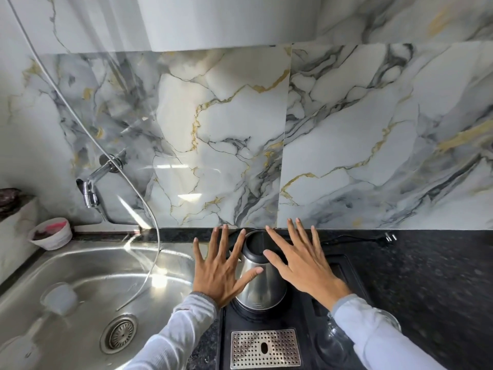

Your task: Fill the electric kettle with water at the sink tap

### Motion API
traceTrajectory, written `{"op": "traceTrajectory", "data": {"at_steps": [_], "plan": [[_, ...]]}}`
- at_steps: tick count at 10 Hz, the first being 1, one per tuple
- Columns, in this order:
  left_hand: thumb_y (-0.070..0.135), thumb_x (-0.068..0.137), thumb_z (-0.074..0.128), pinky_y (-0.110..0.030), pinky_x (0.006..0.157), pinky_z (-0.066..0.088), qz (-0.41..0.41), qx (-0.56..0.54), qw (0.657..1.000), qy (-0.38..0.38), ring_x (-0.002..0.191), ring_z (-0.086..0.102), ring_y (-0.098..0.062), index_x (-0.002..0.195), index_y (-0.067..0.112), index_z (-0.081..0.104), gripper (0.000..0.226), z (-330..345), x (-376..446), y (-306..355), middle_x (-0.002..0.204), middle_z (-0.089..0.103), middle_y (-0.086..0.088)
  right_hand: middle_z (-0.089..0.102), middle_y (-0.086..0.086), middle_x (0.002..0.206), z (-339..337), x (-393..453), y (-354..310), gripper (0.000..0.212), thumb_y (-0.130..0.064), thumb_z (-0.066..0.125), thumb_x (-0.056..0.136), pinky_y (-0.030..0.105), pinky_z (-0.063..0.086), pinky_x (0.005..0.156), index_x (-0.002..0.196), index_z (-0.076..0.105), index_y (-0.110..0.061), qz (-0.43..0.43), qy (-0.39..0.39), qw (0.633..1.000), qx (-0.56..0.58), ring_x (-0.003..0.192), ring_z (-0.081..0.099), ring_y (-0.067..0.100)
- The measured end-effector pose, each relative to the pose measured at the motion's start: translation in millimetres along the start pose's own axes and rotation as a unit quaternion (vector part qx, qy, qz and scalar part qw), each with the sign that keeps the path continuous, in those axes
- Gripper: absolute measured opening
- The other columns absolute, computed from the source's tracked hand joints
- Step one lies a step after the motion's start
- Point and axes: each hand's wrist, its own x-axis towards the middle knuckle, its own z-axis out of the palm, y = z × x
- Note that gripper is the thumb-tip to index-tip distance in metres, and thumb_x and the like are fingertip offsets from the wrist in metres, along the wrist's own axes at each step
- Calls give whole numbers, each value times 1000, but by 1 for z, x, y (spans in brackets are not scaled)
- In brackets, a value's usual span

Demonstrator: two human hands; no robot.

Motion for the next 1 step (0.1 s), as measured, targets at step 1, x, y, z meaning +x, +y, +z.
{"op": "traceTrajectory", "data": {"at_steps": [1], "plan": [[89, 84, 17, -76, 112, 26, 1, 1, 1000, 14, 152, 25, -35, 157, 30, 24, 94, -10, -2, 8, 166, 24, -15, -6, 17, 173, -3, -4, -3, 75, -76, 9, 95, 61, -7, 128, 161, -7, -44, -5, 22, 1000, -21, 161, -14, 31]]}}
